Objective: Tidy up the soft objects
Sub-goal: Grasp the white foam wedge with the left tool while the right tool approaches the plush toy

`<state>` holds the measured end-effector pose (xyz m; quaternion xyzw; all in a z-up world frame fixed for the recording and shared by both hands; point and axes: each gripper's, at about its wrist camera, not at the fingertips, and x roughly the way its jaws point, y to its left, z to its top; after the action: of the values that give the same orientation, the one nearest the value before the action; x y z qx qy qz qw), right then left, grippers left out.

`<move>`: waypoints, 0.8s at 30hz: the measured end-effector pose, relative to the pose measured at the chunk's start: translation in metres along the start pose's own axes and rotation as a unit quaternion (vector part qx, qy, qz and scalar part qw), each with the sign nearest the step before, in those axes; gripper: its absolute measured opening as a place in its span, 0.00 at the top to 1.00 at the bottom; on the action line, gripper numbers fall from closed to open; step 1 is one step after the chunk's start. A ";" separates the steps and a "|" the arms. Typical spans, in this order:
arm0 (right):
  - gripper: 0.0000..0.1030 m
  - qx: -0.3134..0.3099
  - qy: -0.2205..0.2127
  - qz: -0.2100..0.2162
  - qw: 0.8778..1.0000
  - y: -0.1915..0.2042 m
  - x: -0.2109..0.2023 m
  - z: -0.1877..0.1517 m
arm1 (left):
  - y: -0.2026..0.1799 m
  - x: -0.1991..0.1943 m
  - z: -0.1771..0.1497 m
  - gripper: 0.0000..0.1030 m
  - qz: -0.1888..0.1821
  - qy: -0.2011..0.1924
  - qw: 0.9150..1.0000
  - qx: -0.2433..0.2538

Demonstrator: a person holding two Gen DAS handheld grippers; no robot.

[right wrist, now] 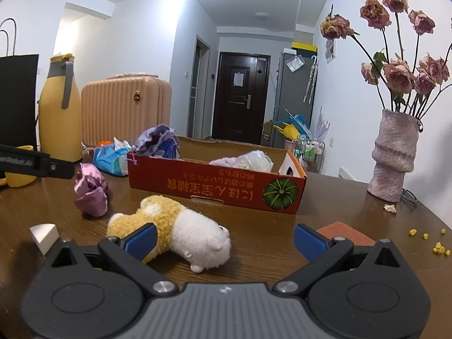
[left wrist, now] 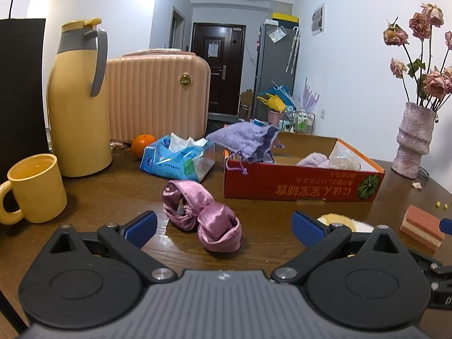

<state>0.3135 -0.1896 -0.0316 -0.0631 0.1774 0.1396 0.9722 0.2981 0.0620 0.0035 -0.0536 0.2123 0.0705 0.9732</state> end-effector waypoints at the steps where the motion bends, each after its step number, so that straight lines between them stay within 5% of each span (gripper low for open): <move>1: 0.00 0.002 0.004 0.000 1.000 -0.001 0.002 0.000 | 0.002 0.000 -0.001 0.00 -0.002 0.003 1.000 0.002; 21: 0.00 0.018 0.042 -0.005 0.999 -0.007 0.018 -0.005 | 0.019 0.022 -0.041 0.00 -0.007 0.138 0.989 0.045; 24: 0.00 0.018 0.044 -0.006 0.999 -0.007 0.019 -0.005 | 0.019 0.024 -0.042 0.07 -0.009 0.146 0.988 0.044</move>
<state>0.3307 -0.1926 -0.0427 -0.0532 0.2224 0.1274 0.9651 0.2998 0.0778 -0.0466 -0.0220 0.3542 0.0436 0.9339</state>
